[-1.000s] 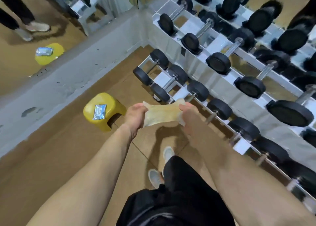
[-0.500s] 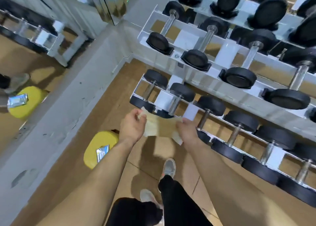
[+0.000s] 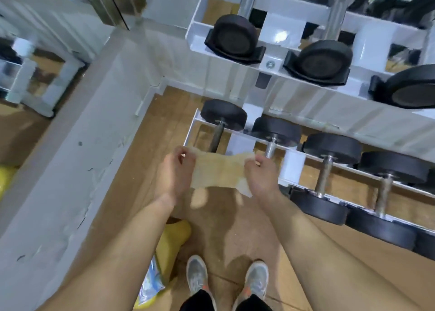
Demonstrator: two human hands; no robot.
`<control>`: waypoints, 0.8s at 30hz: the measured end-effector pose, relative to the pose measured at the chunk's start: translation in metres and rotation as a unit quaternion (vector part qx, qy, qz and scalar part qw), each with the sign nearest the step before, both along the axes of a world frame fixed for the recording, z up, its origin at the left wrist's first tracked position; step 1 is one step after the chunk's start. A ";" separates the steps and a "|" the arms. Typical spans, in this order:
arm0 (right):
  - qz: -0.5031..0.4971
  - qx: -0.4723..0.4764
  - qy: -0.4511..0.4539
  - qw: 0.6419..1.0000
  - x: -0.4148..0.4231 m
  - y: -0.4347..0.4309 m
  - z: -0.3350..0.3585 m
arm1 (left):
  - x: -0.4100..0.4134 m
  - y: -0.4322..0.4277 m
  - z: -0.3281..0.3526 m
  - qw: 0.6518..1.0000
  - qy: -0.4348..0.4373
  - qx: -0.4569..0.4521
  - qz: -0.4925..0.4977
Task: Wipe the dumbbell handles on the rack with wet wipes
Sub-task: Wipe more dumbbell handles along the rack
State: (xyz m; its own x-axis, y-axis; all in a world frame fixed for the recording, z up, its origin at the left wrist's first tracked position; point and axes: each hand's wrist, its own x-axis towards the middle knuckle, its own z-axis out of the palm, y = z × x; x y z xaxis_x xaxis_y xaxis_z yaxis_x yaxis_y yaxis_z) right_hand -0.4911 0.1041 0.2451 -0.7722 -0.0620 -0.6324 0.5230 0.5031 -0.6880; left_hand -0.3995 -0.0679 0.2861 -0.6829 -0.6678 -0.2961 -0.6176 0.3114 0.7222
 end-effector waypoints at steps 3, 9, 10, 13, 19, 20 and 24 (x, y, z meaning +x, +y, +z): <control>-0.017 -0.006 0.025 1.000 -0.013 -0.015 -0.036 | -0.018 -0.017 -0.039 0.999 0.025 -0.002 -0.020; -0.015 -0.030 0.117 0.993 -0.047 -0.032 -0.098 | -0.065 -0.044 -0.105 0.995 0.078 -0.037 -0.042; -0.012 -0.033 0.134 0.990 -0.053 -0.036 -0.104 | -0.074 -0.048 -0.112 0.995 0.084 -0.034 -0.036; 0.011 -0.042 0.167 0.985 -0.071 -0.044 -0.119 | -0.098 -0.053 -0.132 0.996 0.086 -0.009 -0.002; 0.069 -0.012 0.162 0.984 -0.104 -0.060 -0.155 | -0.142 -0.064 -0.177 0.999 0.022 -0.024 -0.003; 0.070 -0.005 0.156 0.985 -0.106 -0.062 -0.160 | -0.146 -0.066 -0.183 0.999 0.013 -0.030 -0.013; 0.082 0.028 0.106 0.991 -0.112 -0.071 -0.178 | -0.158 -0.077 -0.206 0.997 -0.001 -0.063 -0.051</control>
